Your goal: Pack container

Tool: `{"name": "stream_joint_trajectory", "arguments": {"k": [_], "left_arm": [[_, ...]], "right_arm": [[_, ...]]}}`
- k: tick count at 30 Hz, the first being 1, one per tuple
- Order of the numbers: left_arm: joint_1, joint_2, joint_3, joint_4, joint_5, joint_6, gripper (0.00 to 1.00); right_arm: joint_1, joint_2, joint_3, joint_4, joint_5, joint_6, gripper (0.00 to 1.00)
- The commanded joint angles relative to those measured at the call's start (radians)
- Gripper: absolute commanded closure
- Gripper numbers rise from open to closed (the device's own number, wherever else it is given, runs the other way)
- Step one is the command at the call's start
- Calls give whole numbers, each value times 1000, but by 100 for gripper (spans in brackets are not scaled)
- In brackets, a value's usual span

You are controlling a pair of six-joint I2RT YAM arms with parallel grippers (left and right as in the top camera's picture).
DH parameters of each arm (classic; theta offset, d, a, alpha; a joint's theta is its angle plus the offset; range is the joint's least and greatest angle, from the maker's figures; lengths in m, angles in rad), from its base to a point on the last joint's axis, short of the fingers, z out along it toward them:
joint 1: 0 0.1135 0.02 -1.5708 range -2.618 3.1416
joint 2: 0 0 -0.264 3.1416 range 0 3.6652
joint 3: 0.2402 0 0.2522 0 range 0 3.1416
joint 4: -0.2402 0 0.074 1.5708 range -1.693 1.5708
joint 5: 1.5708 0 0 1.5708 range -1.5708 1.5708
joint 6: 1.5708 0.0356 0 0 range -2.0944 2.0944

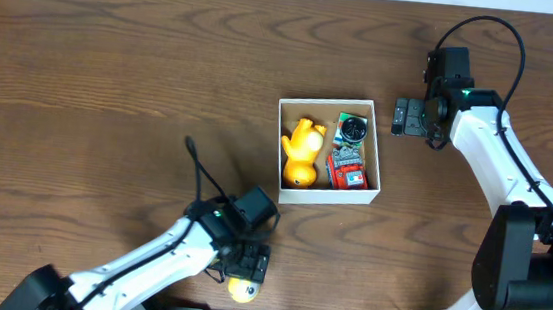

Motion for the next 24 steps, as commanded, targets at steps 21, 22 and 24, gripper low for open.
{"name": "stream_joint_trajectory", "arguments": {"k": [21, 22, 24], "left_arm": [[-164, 41, -2, -81, 32, -135, 7], [-164, 41, -2, -81, 32, -135, 7], [-164, 41, -2, -80, 32, -136, 11]], "right_arm": [[-6, 5, -1, 0, 10, 17, 1], [-6, 5, -1, 0, 10, 17, 1], [-6, 5, -1, 0, 10, 17, 1]]}}
